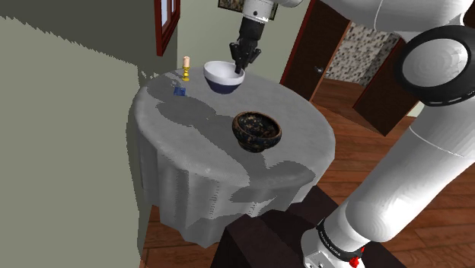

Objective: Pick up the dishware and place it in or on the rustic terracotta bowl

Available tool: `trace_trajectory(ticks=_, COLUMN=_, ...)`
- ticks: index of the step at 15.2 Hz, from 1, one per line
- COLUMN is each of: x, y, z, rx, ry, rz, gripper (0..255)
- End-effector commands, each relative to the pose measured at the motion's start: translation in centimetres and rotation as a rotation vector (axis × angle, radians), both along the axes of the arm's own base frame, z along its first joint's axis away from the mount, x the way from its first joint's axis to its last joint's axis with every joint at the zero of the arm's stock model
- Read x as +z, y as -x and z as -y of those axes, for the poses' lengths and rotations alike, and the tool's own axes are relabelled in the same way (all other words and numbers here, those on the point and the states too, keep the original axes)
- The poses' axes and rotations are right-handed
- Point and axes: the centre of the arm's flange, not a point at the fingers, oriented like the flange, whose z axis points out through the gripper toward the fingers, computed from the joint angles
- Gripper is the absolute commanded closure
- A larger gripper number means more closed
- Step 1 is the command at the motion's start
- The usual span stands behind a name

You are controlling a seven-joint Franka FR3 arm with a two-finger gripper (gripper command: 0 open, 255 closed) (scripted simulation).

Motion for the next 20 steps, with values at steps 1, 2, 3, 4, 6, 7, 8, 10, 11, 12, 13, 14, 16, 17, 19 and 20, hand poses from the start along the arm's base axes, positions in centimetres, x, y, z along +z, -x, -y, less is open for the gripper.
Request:
trace_trajectory(ticks=1, x=0.7, y=1.2, z=0.5, rx=0.0, ry=0.0, rz=0.0, gripper=255)
trace_trajectory(ticks=2, x=0.9, y=2.4, z=1.0, rx=0.0, ry=0.0, rz=0.0, gripper=255)
trace_trajectory(ticks=3, x=1.2, y=3.6, z=1.6, rx=0.0, ry=0.0, rz=0.0, gripper=255)
trace_trajectory(ticks=4, x=1.4, y=4.7, z=2.1, rx=0.0, ry=0.0, rz=0.0, gripper=255)
trace_trajectory(ticks=6, x=2.0, y=7.1, z=3.2, rx=0.0, ry=0.0, rz=0.0, gripper=255)
trace_trajectory(ticks=7, x=2.2, y=8.3, z=3.7, rx=0.0, ry=0.0, rz=0.0, gripper=255)
trace_trajectory(ticks=8, x=2.5, y=9.5, z=4.3, rx=0.0, ry=0.0, rz=0.0, gripper=255)
trace_trajectory(ticks=10, x=3.0, y=11.8, z=5.3, rx=0.0, ry=0.0, rz=0.0, gripper=255)
trace_trajectory(ticks=11, x=3.2, y=13.0, z=5.9, rx=0.0, ry=0.0, rz=0.0, gripper=255)
trace_trajectory(ticks=12, x=3.5, y=14.2, z=6.4, rx=0.0, ry=0.0, rz=0.0, gripper=255)
trace_trajectory(ticks=13, x=3.7, y=15.3, z=6.9, rx=0.0, ry=0.0, rz=0.0, gripper=255)
trace_trajectory(ticks=14, x=3.9, y=16.1, z=7.3, rx=0.0, ry=0.0, rz=0.0, gripper=255)
trace_trajectory(ticks=16, x=2.8, y=16.1, z=7.3, rx=0.0, ry=0.0, rz=0.0, gripper=255)
trace_trajectory(ticks=17, x=2.3, y=16.1, z=7.3, rx=0.0, ry=0.0, rz=0.0, gripper=255)
trace_trajectory(ticks=19, x=1.3, y=16.1, z=7.3, rx=0.0, ry=0.0, rz=0.0, gripper=255)
trace_trajectory(ticks=20, x=0.7, y=16.1, z=7.3, rx=0.0, ry=0.0, rz=0.0, gripper=255)
